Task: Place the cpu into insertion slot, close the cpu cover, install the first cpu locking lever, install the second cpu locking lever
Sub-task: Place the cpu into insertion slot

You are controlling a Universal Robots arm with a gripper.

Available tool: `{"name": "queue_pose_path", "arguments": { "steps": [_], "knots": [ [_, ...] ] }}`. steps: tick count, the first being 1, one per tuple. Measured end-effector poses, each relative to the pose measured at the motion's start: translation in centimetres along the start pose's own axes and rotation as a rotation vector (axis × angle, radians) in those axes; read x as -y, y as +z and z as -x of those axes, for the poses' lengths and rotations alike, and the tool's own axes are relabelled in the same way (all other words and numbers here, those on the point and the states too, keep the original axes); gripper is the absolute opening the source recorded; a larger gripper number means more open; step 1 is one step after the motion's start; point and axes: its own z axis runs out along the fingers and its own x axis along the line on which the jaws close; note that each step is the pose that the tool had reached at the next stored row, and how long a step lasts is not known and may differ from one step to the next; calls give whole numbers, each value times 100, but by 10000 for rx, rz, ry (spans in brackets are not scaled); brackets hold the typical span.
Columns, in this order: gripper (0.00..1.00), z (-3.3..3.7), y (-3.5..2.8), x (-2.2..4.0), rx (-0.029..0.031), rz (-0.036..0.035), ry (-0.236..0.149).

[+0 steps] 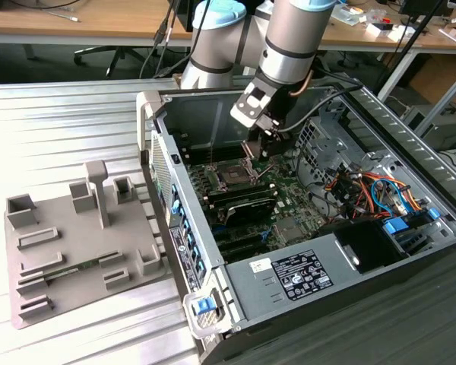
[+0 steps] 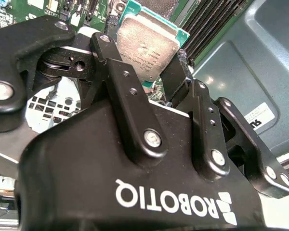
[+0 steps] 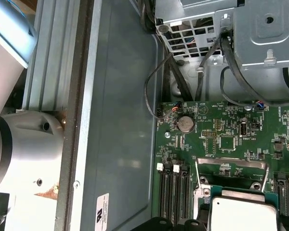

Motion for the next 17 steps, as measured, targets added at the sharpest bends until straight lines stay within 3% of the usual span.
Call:
{"name": "queue_pose_path", "arguments": {
  "steps": [17],
  "knots": [
    [55, 1, 34, 25, 0, 0, 0]
  ]
}}
